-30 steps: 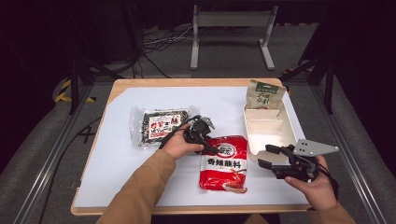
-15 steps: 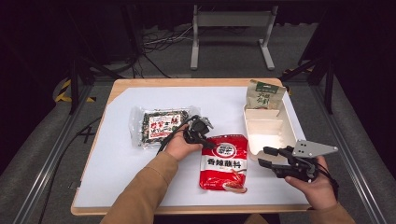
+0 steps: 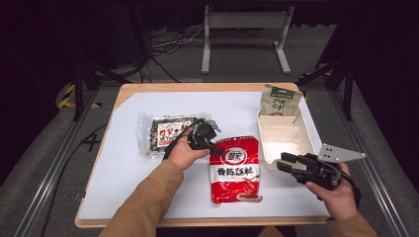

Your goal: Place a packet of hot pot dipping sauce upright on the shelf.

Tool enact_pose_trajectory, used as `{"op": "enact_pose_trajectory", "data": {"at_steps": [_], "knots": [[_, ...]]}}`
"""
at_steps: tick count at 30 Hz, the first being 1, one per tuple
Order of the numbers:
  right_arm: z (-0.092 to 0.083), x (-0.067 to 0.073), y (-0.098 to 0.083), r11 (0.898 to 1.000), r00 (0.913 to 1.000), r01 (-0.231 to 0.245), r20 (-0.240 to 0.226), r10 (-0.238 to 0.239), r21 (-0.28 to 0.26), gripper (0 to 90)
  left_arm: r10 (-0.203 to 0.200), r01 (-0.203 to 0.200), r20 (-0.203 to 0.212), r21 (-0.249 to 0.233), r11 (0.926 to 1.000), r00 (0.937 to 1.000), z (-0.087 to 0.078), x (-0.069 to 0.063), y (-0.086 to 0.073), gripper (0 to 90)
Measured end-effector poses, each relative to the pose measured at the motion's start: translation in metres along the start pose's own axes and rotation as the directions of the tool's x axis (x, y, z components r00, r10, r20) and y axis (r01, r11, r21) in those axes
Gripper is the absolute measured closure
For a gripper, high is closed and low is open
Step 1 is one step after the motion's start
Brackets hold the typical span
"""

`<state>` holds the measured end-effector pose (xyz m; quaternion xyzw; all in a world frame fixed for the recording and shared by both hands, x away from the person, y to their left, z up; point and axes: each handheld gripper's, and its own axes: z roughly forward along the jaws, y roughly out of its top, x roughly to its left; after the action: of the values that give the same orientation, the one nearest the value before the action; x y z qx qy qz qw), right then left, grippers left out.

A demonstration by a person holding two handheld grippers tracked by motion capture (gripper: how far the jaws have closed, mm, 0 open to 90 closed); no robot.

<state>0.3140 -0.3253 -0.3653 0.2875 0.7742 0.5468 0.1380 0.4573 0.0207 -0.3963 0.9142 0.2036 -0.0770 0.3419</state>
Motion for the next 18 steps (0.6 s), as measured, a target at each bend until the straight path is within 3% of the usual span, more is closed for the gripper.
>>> {"op": "enact_pose_trajectory", "data": {"at_steps": [5,11,13,16,18], "knots": [[-0.003,0.002,0.002,1.000,0.9999,-0.005,-0.010,0.005,-0.001,59.4,0.024,-0.024,-0.015,-0.004,0.9997,0.9996,-0.017,-0.013,0.002,88.5],[-0.006,0.004,0.005,1.000,0.9998,0.017,-0.006,-0.017,0.021,64.8,0.073,-0.073,-0.010,-0.068,0.9950,0.9973,-0.043,-0.035,0.002,88.5],[-0.006,0.004,0.005,0.999,0.9997,0.024,-0.004,-0.024,0.031,65.4,0.098,-0.098,-0.008,-0.089,0.9912,0.9951,-0.052,-0.043,0.002,88.5],[-0.006,0.005,0.006,0.999,0.9990,0.038,-0.024,-0.037,0.030,65.9,0.130,-0.134,-0.057,-0.085,0.9873,0.9899,-0.064,-0.063,0.000,88.5],[-0.005,0.005,0.007,0.998,0.9976,0.058,-0.040,-0.057,0.030,65.9,0.153,-0.159,-0.062,-0.094,0.9828,0.9862,-0.069,-0.074,0.000,88.5]]}}
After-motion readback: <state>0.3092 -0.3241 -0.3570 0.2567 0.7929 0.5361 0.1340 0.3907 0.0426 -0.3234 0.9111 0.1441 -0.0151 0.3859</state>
